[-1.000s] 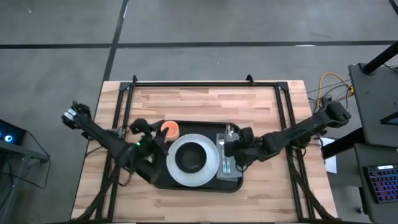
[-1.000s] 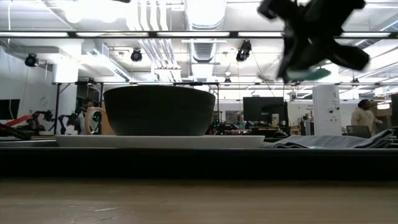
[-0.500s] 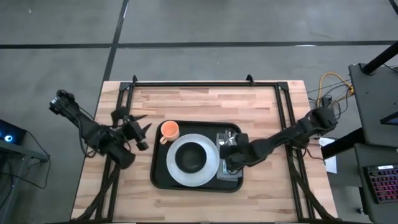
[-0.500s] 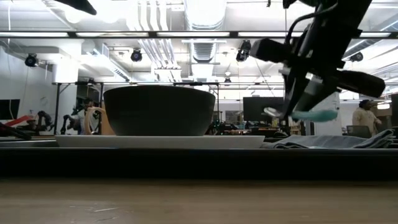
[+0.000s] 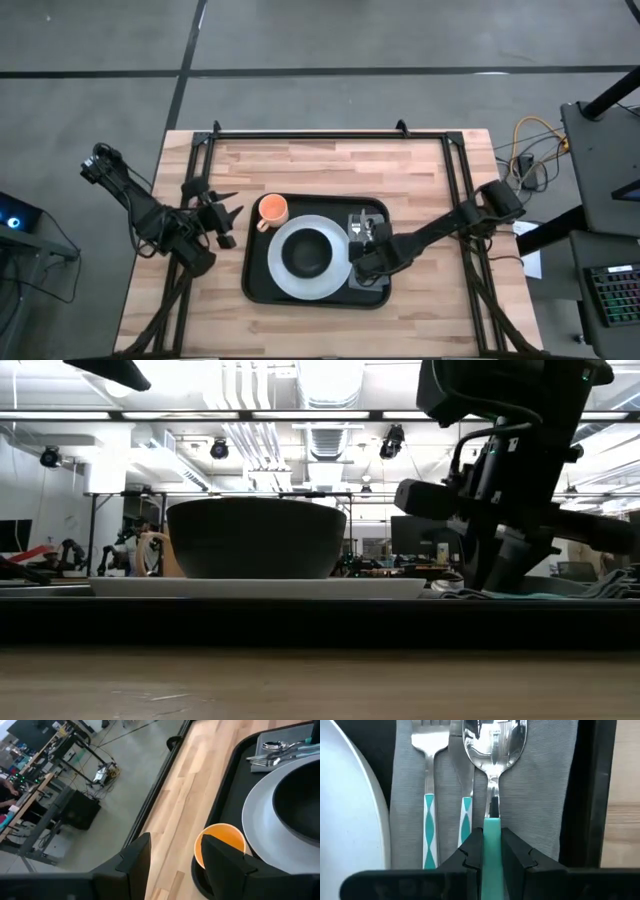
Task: Set up tray
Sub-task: Put the blue spoon on top of the gray napkin on the right of the blue fork, then return to Home Position
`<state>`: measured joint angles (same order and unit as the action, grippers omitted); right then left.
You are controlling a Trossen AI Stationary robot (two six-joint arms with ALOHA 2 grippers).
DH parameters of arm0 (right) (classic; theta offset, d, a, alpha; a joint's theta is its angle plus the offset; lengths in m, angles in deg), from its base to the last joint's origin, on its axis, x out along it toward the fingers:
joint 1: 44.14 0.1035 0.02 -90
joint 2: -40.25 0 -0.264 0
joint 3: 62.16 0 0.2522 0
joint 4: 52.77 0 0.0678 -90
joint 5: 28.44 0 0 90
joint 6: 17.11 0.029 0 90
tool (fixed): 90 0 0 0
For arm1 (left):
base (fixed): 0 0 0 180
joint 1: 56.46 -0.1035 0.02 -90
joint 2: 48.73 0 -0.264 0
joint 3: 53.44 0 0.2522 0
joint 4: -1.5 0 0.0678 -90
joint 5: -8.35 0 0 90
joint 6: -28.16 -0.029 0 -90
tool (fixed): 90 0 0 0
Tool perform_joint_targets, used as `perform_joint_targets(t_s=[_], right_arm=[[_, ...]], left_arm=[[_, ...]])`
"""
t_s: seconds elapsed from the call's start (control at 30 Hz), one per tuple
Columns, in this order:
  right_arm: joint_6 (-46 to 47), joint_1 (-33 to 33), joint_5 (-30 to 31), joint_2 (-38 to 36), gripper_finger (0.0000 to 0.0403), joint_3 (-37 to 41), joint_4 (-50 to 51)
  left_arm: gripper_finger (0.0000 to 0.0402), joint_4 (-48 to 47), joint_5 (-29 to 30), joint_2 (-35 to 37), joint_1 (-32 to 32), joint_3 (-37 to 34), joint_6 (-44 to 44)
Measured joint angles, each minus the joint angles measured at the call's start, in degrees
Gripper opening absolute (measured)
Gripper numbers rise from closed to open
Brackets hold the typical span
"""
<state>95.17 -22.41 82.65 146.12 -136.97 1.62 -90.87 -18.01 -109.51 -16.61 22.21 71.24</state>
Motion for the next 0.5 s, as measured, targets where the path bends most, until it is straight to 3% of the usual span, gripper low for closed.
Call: perform_joint_targets(t_s=[0.1, 0.33, 0.5], right_arm=[[0.7, 0.0, -0.4, 0.5, 0.0048, -0.7, 1.5], [0.0, 0.0, -1.7, -0.9, 0.0144, -4.0, 10.1], [-2.7, 0.1, 1.2, -1.9, 0.0171, -6.6, 12.1]], left_arm=[[0.0156, 0.0, -1.0, 0.0, 0.0, 0.0, -0.1], [0.0156, 0.0, -2.3, 0.0, 0.0, 0.0, -0.9], [0.0156, -0.1, -2.3, 0.0, 0.0, 0.0, -1.0]])
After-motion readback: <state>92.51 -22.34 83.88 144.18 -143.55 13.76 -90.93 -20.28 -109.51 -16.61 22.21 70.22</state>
